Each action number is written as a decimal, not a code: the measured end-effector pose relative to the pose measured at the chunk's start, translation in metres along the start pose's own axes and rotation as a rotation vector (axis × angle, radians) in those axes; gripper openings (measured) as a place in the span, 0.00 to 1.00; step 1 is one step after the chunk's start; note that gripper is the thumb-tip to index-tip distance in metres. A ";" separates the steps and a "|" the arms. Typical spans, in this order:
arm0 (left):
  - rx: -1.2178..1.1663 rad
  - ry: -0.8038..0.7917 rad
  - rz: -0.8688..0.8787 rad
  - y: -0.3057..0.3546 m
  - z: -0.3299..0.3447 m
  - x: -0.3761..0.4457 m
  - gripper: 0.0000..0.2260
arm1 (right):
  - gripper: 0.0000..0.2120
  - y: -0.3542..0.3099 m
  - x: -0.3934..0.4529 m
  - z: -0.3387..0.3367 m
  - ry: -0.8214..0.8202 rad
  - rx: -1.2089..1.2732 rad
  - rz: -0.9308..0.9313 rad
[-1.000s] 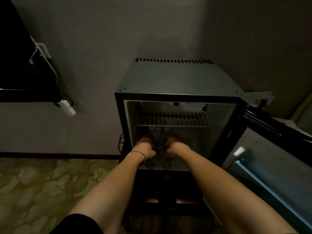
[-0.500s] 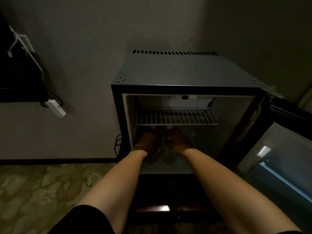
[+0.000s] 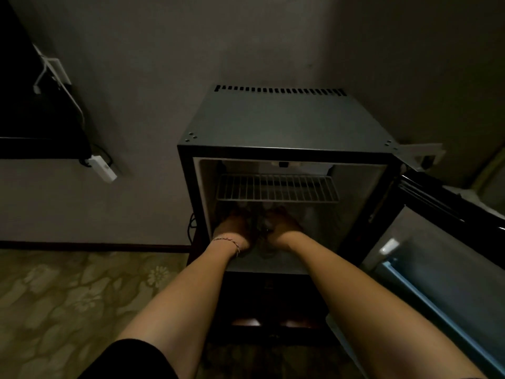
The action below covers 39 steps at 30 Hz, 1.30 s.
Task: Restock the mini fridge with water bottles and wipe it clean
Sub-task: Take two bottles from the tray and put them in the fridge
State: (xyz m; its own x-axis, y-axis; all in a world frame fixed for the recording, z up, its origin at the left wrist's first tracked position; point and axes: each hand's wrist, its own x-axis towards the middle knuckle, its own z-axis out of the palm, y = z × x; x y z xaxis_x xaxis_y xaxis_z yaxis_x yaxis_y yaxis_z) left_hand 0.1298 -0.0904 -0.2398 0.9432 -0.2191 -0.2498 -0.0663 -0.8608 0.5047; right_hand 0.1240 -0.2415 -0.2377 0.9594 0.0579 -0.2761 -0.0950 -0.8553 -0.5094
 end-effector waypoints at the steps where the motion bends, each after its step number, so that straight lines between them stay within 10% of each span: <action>1: 0.008 -0.001 -0.017 0.003 -0.001 -0.006 0.24 | 0.28 0.000 -0.006 -0.003 -0.016 -0.019 -0.020; 12: 0.167 0.103 0.017 0.017 0.009 -0.110 0.27 | 0.24 0.016 -0.116 -0.013 0.047 -0.219 -0.114; 26: 0.195 0.179 0.152 0.067 0.043 -0.300 0.29 | 0.23 0.032 -0.367 -0.074 0.579 -0.507 -0.165; 39: 0.187 0.318 0.297 0.166 0.040 -0.413 0.29 | 0.37 0.103 -0.510 -0.119 0.609 -0.536 0.260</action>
State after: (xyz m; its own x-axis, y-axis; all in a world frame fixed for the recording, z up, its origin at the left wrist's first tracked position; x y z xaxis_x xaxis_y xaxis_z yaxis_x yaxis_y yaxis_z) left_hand -0.2835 -0.1611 -0.0865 0.9256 -0.3417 0.1629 -0.3780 -0.8566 0.3512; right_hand -0.3434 -0.4201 -0.0523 0.9147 -0.3296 0.2339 -0.3405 -0.9402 0.0068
